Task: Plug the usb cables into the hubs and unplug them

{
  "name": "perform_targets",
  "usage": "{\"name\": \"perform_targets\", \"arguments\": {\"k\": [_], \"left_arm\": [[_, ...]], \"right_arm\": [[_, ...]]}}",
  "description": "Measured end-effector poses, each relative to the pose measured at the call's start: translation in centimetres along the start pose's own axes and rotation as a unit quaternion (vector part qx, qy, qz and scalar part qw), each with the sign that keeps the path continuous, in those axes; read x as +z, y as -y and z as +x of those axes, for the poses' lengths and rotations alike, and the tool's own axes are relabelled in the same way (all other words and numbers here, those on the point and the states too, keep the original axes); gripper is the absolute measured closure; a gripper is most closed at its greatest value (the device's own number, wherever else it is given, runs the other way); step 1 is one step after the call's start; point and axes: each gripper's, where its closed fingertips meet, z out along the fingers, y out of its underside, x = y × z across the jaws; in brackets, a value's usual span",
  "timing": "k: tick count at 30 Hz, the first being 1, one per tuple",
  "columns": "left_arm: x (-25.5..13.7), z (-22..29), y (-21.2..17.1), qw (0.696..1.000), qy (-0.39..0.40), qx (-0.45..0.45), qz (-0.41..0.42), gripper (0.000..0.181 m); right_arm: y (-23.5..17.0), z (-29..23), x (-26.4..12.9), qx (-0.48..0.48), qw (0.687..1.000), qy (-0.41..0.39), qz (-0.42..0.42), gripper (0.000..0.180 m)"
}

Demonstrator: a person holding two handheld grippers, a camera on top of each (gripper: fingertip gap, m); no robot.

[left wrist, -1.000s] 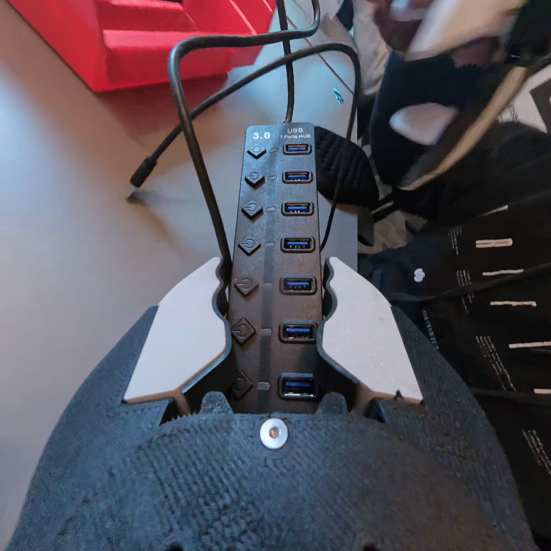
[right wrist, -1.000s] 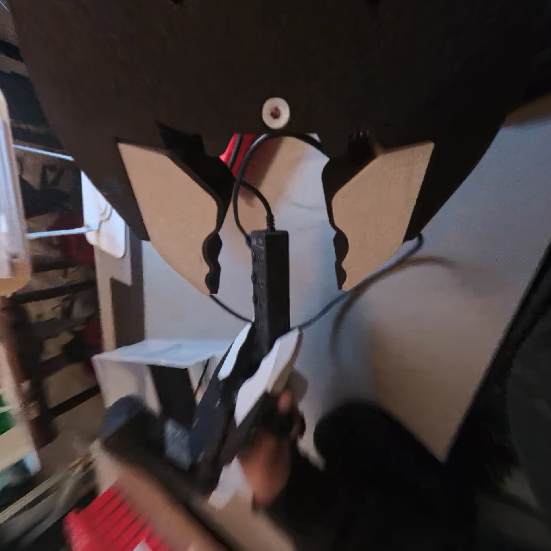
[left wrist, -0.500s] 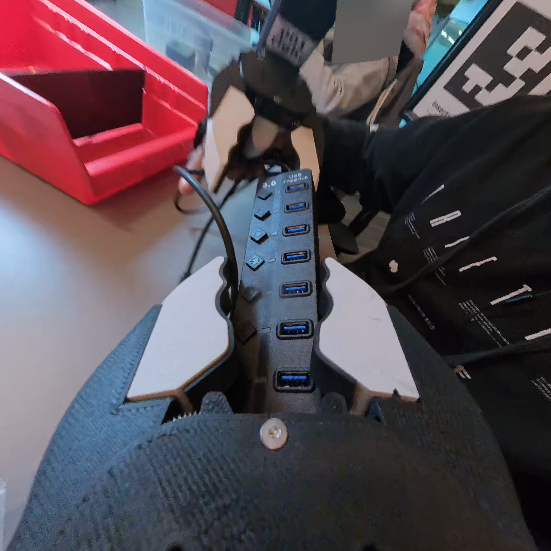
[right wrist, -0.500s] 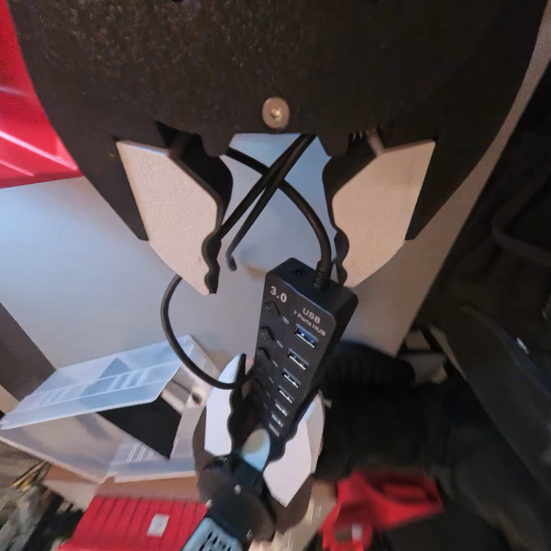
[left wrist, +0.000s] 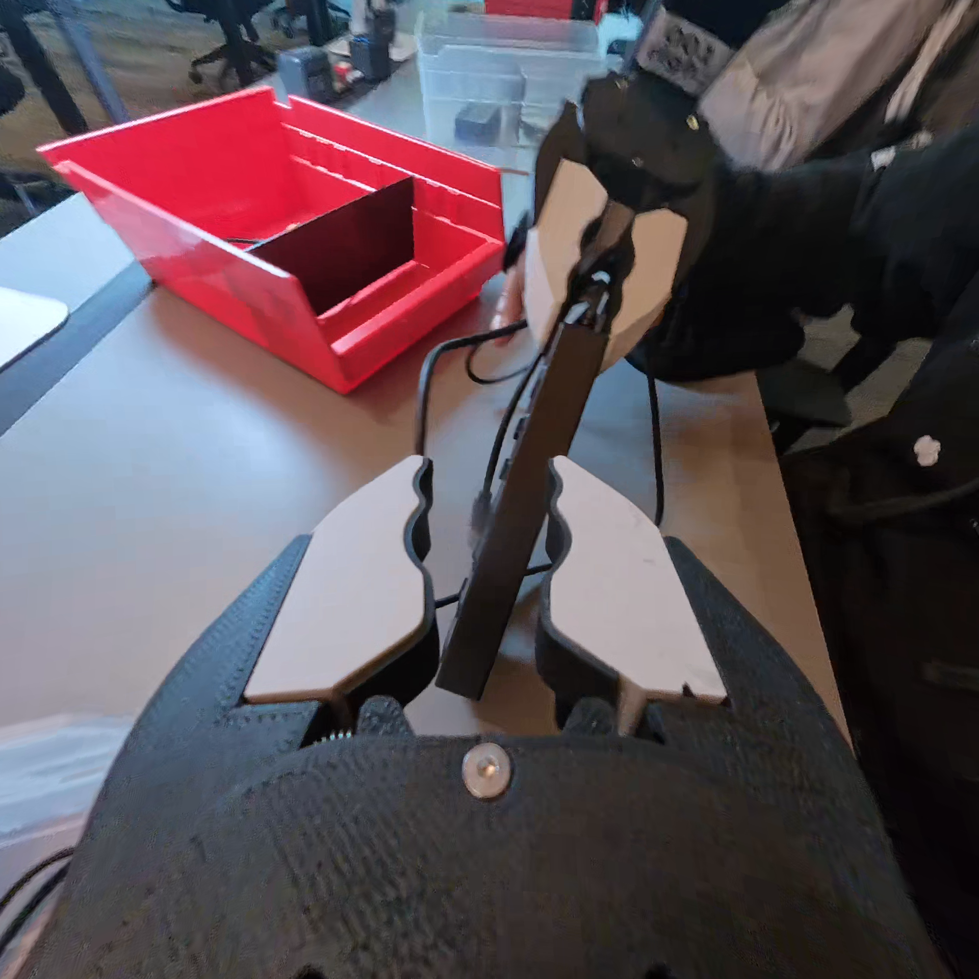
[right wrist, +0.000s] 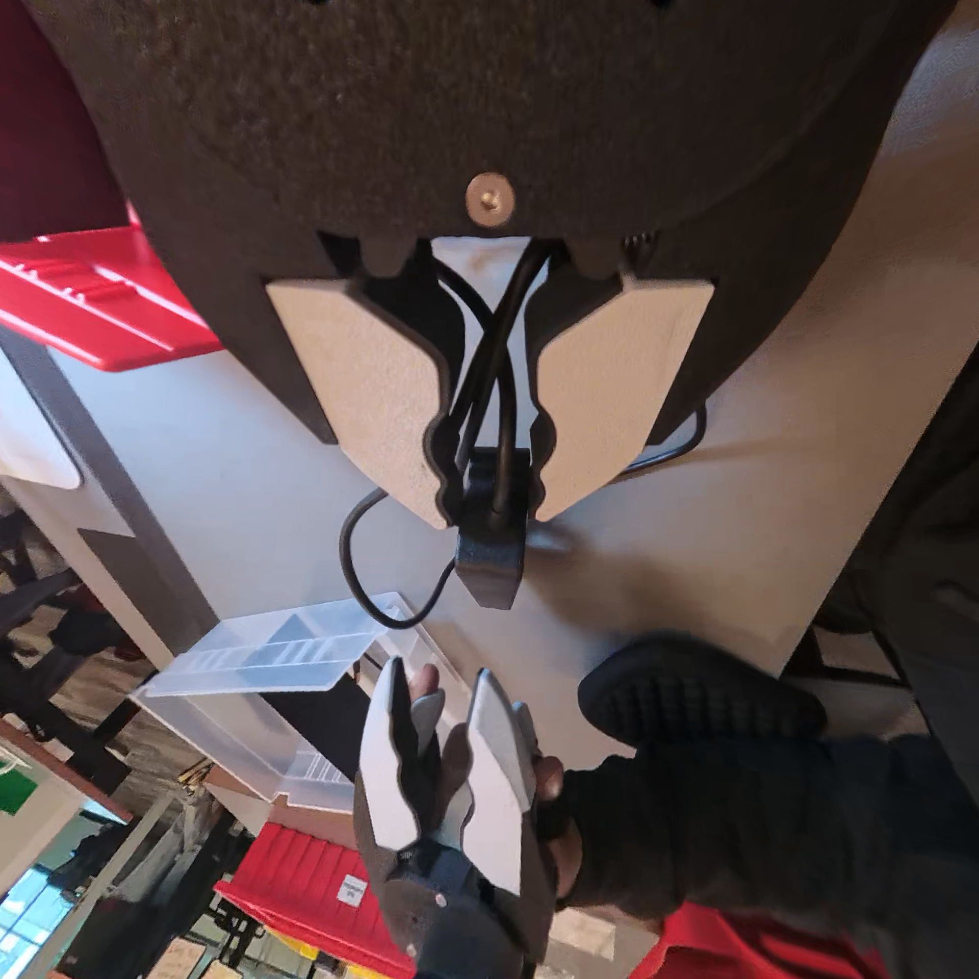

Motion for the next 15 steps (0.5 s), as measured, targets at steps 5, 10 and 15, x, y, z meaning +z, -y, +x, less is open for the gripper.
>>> {"name": "perform_targets", "arguments": {"k": [5,10,15], "left_arm": [[2.0,3.1,-1.5,0.994,-0.043,0.072,-0.068,0.135],[2.5,4.4,-3.0,0.984,-0.118,0.072,-0.112,0.124],[2.2,8.0,-5.0,0.948,-0.269,0.040,-0.168,0.108]], "right_arm": [[1.1,-0.2,-0.4,-0.083,0.996,0.001,-0.025,0.156],[2.8,-2.2,-1.0,-0.168,0.984,0.049,-0.036,0.156],[5.0,-4.4,-1.7,-0.230,0.969,0.089,-0.025,0.157]]}}
